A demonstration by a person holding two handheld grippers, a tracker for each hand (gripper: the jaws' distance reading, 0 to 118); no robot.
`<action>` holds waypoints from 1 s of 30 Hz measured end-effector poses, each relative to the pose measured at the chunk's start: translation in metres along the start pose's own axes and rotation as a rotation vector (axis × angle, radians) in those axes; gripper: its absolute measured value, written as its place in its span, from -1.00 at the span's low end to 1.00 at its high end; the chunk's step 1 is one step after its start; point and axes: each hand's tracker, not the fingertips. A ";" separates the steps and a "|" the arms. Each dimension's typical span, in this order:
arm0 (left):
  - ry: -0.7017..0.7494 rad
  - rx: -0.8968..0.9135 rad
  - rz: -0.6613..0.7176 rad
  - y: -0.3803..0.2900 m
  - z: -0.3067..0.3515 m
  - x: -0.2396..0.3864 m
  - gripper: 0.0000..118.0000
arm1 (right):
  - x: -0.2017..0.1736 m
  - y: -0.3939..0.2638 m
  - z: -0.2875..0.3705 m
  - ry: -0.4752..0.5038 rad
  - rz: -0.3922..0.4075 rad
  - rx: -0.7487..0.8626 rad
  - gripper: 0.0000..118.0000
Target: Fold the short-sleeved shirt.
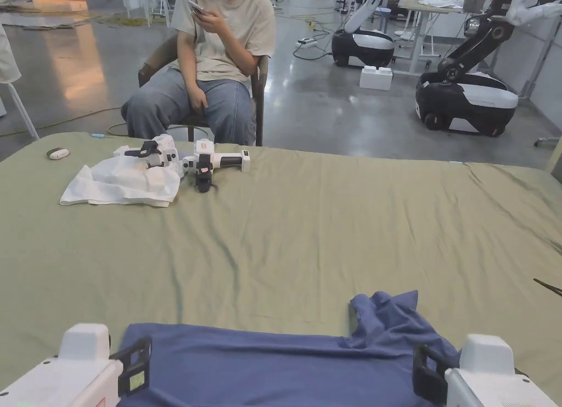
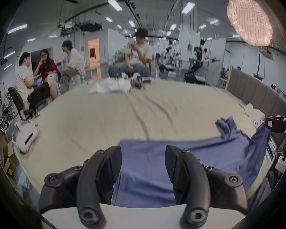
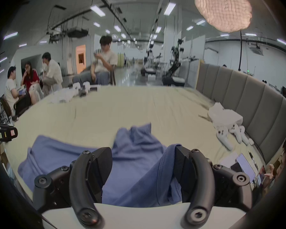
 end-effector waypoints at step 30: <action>0.011 0.106 -0.011 0.018 0.036 0.018 -1.00 | 0.033 -0.027 0.051 -0.070 0.000 0.062 -0.99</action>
